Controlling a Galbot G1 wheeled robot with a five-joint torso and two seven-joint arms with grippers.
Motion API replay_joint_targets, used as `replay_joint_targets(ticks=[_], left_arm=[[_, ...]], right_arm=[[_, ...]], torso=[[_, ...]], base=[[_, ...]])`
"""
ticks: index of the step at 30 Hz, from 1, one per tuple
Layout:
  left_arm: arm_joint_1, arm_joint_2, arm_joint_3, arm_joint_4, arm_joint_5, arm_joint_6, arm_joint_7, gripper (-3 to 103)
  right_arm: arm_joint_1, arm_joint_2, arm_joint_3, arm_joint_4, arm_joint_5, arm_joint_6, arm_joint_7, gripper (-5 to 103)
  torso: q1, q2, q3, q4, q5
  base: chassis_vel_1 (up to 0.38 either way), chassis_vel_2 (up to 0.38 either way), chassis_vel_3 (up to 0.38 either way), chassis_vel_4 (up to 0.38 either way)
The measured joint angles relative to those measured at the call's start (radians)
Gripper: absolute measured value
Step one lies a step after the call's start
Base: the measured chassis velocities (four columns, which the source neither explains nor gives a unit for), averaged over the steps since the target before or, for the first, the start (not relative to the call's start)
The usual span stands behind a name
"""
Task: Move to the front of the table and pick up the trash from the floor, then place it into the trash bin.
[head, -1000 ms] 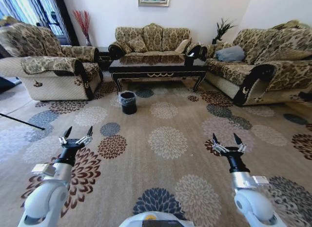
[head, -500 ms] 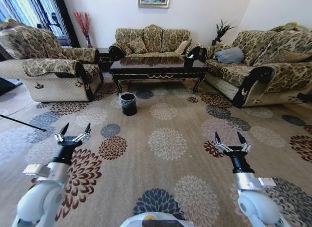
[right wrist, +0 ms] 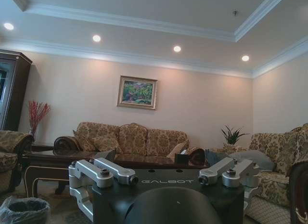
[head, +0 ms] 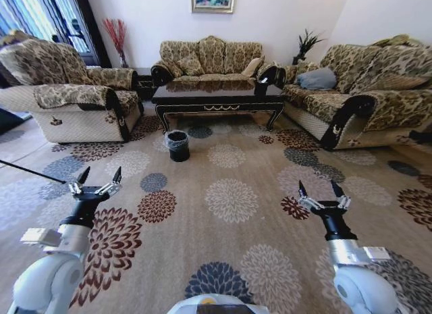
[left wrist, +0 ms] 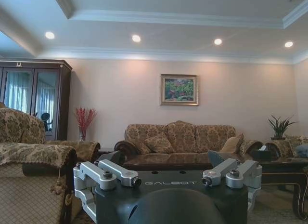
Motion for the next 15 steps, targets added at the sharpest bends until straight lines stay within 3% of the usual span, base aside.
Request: replay_joint_targets(ticks=[5,9,15], left_arm=[[0.002,-0.001,0.004,0.001,0.004,-0.001,0.002,100],[0.001,0.0,0.002,-0.001,0.005,-0.002,0.005,100],[0.003,0.001,0.0,-0.001,0.012,-0.002,0.011,100]], right_arm=[[-0.011,-0.003,0.001,0.014,0.012,-0.017,0.007,100],[-0.033,-0.024,0.01,0.049,0.034,-0.097,0.025,100],[-0.033,-0.059,0.022,0.087,0.059,-0.157,0.044,100]], torso=[[0.006,0.017,0.011,0.0,0.0],[0.012,0.039,0.027,-0.0001,0.0],[0.02,0.06,0.04,0.0001,0.0]], base=[[0.0,0.0,0.0,0.0],[0.0,0.0,0.0,0.0],[0.0,0.0,0.0,0.0]])
